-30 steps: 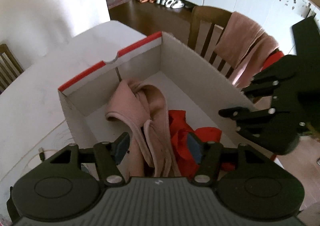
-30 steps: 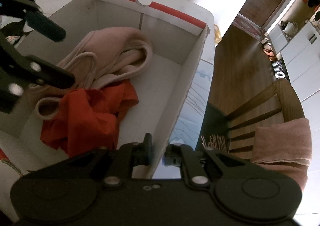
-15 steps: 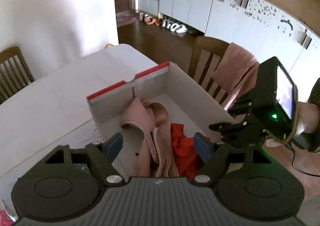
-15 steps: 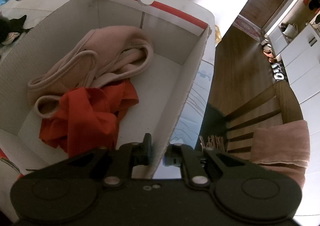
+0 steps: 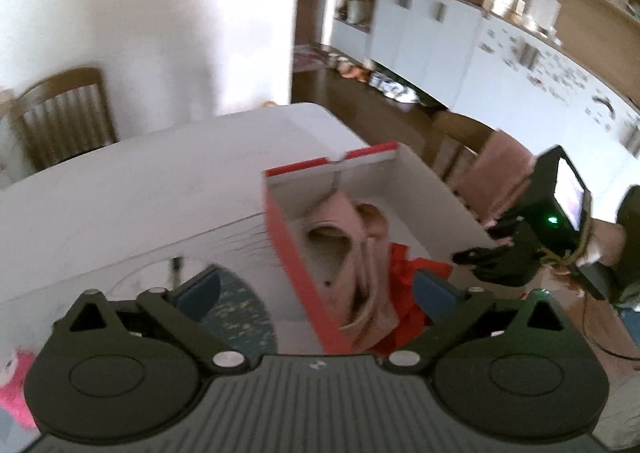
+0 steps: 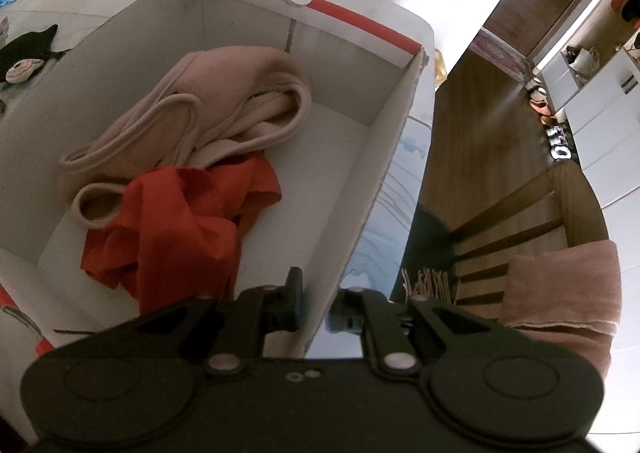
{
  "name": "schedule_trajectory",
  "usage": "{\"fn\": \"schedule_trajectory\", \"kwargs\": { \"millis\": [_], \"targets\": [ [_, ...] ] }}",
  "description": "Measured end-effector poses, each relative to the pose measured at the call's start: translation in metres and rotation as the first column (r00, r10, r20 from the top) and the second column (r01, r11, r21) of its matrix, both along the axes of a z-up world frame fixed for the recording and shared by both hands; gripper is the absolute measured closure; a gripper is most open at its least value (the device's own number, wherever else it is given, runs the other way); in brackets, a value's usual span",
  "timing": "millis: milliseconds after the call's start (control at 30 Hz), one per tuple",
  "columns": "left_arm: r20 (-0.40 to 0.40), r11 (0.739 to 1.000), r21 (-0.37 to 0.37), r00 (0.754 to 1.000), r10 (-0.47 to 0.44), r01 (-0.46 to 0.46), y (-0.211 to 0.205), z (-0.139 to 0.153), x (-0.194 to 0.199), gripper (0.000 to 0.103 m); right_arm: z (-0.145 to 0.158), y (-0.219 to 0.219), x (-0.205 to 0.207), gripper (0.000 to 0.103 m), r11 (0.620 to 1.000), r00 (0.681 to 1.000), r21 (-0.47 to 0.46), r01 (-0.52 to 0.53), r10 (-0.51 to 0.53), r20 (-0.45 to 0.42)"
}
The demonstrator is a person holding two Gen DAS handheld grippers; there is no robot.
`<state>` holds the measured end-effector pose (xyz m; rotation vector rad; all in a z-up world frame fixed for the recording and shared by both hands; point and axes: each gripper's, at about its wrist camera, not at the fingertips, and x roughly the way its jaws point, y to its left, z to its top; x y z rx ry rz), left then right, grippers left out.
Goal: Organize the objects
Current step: 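Move the left gripper back to the table and grasp the brown fuzzy bracelet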
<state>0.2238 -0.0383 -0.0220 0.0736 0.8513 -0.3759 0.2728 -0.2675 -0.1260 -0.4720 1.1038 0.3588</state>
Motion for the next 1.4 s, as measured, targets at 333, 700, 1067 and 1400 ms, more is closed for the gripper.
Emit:
{"fn": "schedule_trajectory", "kwargs": {
  "millis": [333,700,1067,1400],
  "targets": [
    [0.039,0.978,0.059,0.979,0.200,-0.202,0.078,-0.022,-0.023,0.000,-0.002,0.005,-0.001,0.093,1.000,1.000,-0.013,-0.004,0.004,-0.001],
    [-0.044,0.948,0.144,0.955,0.293,-0.284,0.126,-0.078,-0.046,0.000,-0.004,0.007,-0.003,0.091,0.999,1.000,-0.032,-0.008,0.008,-0.003],
    [-0.072,0.930,0.156,0.935,0.347,-0.333,0.137,-0.126,-0.054,0.000,-0.008,0.008,-0.007,0.091,0.999,1.000,-0.044,-0.009,0.009,-0.010],
    [-0.080,0.893,0.117,0.892,0.446,-0.436,0.161,-0.134,-0.039,0.007,-0.009,0.007,-0.007,0.091,0.999,1.000,-0.046,-0.011,0.011,-0.009]
  ]
}}
